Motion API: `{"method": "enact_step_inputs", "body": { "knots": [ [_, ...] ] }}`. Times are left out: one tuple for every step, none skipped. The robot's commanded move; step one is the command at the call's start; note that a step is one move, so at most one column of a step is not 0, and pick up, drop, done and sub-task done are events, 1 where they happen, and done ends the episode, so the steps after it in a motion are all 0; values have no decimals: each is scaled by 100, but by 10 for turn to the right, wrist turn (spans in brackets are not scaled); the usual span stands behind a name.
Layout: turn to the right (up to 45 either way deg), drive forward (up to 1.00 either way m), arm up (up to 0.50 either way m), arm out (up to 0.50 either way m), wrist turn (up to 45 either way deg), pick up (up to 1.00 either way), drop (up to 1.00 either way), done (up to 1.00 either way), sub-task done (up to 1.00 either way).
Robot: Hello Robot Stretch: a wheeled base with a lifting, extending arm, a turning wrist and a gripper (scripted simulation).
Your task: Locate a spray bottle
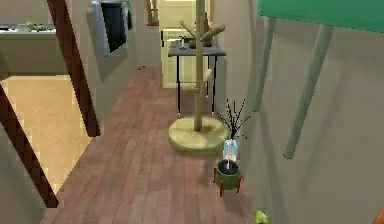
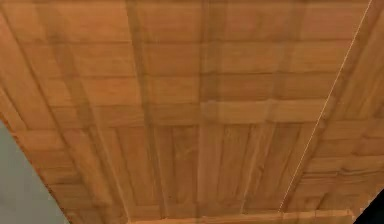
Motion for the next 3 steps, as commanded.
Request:
{"method": "enact_step_inputs", "body": {
  "knots": [
    [0,45,0,0,0,0,0,0,0],
    [-330,0,0,0,0,0,0,0,0],
    [0,100,0,0,0,0,0,0,0]
  ]
}}
